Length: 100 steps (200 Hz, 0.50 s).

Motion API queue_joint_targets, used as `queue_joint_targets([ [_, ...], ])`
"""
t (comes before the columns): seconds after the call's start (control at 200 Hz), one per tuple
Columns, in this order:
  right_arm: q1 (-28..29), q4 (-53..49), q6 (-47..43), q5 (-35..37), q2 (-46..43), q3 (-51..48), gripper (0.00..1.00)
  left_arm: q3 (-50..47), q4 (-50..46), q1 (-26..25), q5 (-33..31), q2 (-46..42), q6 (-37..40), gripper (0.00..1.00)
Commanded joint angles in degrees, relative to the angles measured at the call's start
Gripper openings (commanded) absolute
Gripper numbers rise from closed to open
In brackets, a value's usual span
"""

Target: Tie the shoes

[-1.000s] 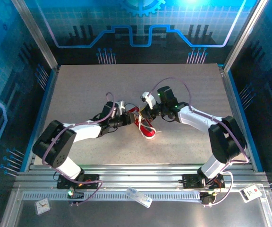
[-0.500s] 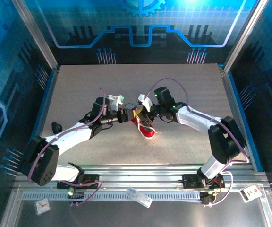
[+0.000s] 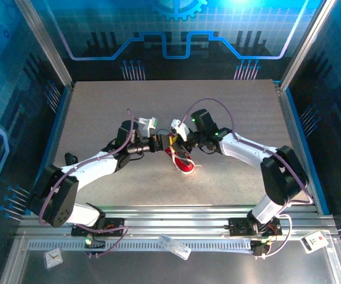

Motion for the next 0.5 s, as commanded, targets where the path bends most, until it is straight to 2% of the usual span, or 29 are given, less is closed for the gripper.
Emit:
queue_joint_targets([
  [0.0,0.99,-0.29,-1.11,-0.07,0.24,1.32,0.0,1.9,4.09,0.19,1.4,2.14,-2.71,0.44],
  [0.055,0.91,-0.11,-0.98,-0.16,0.29,1.33,0.0,1.88,4.59,0.18,1.35,3.03,-3.26,0.42],
  [0.115,0.98,0.21,-0.71,-0.25,0.28,1.29,0.0,1.71,4.99,0.16,1.43,3.62,-3.45,0.33],
  [0.235,0.77,1.04,0.36,0.04,-0.18,0.2,0.14,1.6,4.16,0.42,1.5,3.83,-2.73,0.0],
  [0.32,-0.43,2.05,3.05,-0.18,-2.15,-1.23,0.38,2.31,1.2,0.95,1.89,3.63,-1.75,0.0],
  [0.375,-2.95,2.69,7.57,-1.68,-4.25,-2.23,0.48,2.9,-0.67,1.53,2.43,3.48,-1.05,0.0],
  [0.435,-7.3,4.39,13.58,-4.38,-6.94,-4.45,0.52,3.4,-2.59,2.01,2.53,3.06,-0.24,0.0],
  [0.495,-11.45,5.82,17.48,-4.09,-9.71,-7.78,0.53,4.01,-4.45,2.2,2.55,2.49,0.77,0.0],
])
